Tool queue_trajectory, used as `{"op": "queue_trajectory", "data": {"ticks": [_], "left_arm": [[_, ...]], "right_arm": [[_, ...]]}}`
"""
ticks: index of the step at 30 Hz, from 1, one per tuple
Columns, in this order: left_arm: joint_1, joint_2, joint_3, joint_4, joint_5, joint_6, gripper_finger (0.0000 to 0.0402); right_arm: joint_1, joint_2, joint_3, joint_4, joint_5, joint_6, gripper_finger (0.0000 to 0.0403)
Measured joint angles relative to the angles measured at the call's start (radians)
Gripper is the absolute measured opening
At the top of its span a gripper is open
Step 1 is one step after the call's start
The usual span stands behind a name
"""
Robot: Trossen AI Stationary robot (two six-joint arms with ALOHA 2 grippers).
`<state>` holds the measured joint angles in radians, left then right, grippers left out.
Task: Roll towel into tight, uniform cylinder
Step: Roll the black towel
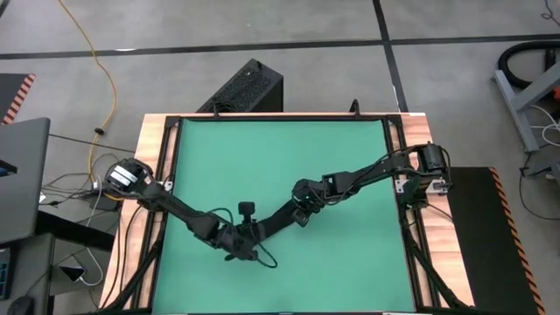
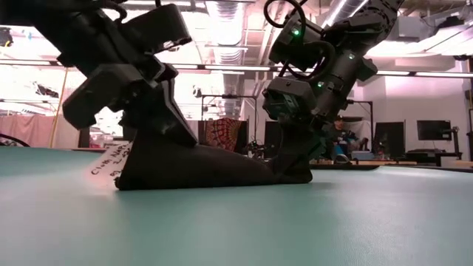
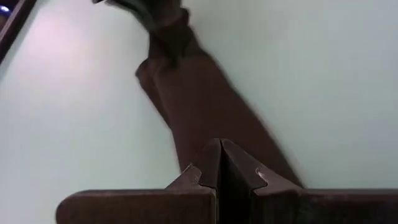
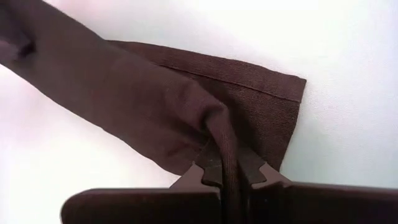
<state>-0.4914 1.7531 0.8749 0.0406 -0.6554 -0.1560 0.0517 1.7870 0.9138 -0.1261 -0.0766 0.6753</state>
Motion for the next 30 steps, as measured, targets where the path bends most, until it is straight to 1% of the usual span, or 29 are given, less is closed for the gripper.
{"op": "queue_trajectory", "data": {"ticks": [6, 10, 13, 21, 25, 27, 30], "left_arm": [[-0.044, 0.0, 0.0, -0.005, 0.003, -0.087, 0.0], [-0.065, 0.0, 0.0, -0.043, 0.0, -0.152, 0.0], [-0.075, 0.0, -0.02, -0.035, -0.021, -0.182, 0.0], [-0.092, 0.0, -0.126, 0.105, -0.04, -0.273, 0.0], [-0.098, 0.0, -0.149, 0.118, -0.039, -0.317, 0.0], [-0.103, -0.001, -0.16, 0.129, -0.04, -0.329, 0.0], [-0.109, -0.001, -0.181, 0.167, -0.029, -0.332, 0.0]], "right_arm": [[0.001, 0.0, 0.0, 0.0, -0.001, -0.003, 0.0019], [0.008, 0.0, 0.0, -0.001, 0.0, -0.003, 0.0019], [0.012, 0.0, 0.0, -0.001, 0.0, -0.003, 0.0019], [0.013, 0.0, 0.0, -0.002, -0.001, -0.003, 0.0019], [0.013, 0.0, 0.0, -0.001, -0.003, -0.01, 0.0019], [0.014, 0.0, 0.0, 0.0, -0.001, -0.031, 0.0027], [0.015, 0.001, -0.001, 0.004, 0.012, -0.086, 0.0059]]}}
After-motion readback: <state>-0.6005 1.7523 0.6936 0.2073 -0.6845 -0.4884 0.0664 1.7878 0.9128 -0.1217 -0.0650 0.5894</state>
